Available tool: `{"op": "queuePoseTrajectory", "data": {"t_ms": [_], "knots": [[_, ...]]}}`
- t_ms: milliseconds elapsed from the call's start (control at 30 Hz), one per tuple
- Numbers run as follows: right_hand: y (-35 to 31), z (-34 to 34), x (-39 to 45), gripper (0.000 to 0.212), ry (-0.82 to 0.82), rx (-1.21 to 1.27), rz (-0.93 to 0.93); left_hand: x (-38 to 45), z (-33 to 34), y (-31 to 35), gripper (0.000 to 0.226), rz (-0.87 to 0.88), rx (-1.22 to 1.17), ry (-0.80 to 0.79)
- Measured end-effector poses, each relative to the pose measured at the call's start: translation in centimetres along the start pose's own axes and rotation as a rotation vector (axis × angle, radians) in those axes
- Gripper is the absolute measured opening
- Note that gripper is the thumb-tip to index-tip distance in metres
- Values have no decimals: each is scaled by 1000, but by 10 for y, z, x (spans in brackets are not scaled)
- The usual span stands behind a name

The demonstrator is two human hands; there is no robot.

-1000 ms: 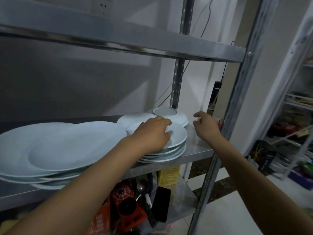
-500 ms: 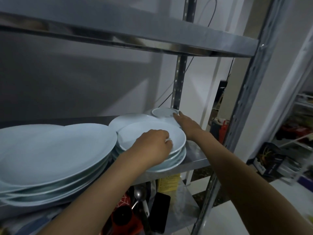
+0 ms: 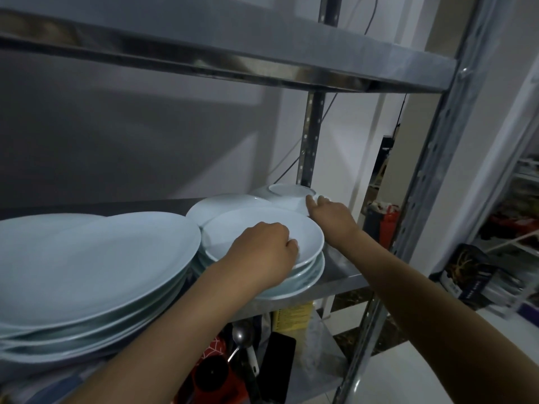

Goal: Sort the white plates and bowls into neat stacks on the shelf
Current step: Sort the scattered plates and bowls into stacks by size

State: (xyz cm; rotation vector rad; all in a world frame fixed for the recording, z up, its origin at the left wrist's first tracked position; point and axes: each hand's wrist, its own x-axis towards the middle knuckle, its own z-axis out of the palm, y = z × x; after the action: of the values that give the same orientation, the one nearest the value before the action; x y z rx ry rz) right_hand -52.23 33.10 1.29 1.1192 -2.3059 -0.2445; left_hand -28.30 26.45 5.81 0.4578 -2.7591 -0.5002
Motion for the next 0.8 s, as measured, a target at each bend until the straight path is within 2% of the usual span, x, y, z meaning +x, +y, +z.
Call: {"op": "queuePoseTrajectory", "data": {"t_ms": [133, 233, 333, 600, 700, 800], "knots": [[1, -13, 5, 53, 12, -107, 35, -1, 0, 1, 35, 8, -3, 4], [5, -25, 7, 46, 28, -101, 112, -3, 1, 0, 35, 8, -13, 1], [14, -46, 9, 36, 134, -97, 193, -3, 2, 0, 36, 9, -8, 1], [30, -107, -30, 22, 637, 32, 197, -9, -2, 0, 33, 74, 93, -8], [30, -139, -52, 12, 717, 32, 202, -13, -14, -2, 36, 117, 108, -1], [33, -161, -66, 8, 706, 50, 185, -17, -28, 0, 38, 153, 85, 74]]}}
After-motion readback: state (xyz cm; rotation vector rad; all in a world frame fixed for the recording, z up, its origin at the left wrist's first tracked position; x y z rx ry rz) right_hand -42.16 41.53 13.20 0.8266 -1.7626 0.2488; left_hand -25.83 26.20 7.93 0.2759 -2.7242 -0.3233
